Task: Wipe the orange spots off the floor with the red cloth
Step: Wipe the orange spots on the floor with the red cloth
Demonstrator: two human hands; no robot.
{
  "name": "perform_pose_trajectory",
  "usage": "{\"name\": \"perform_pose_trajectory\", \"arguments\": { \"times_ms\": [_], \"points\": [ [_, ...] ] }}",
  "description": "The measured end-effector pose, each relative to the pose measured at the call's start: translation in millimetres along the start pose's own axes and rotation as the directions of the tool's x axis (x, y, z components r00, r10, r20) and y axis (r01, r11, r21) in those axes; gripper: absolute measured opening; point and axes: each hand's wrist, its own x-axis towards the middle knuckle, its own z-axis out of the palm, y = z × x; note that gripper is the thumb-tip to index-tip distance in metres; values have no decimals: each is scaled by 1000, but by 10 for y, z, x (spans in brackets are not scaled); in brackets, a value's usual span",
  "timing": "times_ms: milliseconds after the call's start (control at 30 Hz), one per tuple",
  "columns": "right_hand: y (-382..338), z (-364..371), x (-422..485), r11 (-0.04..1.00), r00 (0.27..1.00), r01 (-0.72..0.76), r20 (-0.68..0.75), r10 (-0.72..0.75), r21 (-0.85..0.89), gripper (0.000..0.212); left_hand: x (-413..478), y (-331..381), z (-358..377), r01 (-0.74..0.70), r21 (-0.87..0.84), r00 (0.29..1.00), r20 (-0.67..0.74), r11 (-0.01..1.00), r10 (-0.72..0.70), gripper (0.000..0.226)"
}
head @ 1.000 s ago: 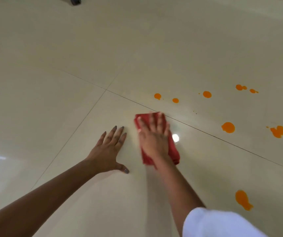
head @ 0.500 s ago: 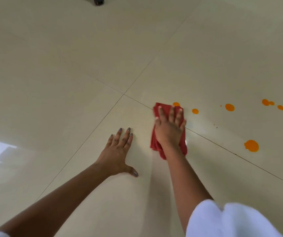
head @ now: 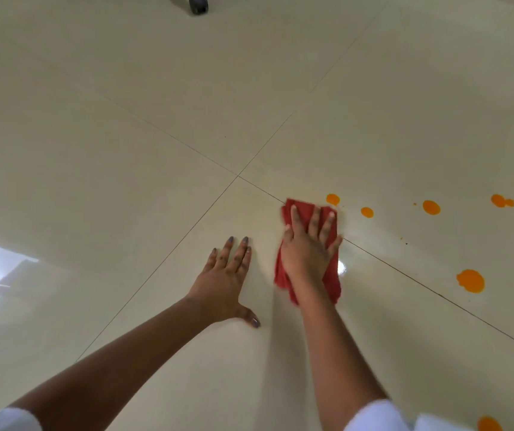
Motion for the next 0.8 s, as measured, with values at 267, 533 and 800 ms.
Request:
{"name": "perform_pose_trajectory", "arguments": {
  "times_ms": [267,533,800],
  "points": [
    [316,-76,-42,995,997,65,35,-62,-75,49,-4,2,-34,-1,3,1000,-1,1000,1,135],
    [227,220,-1356,963,968,245,-21,-249,-113,50,-214,23,50,-101,-41,995,6,994,101,133],
    [1011,-41,-863,988,986,-148,-86,143,-48,48,-344,50,245,-139,-49,990,-37,989,137,134]
  ]
}}
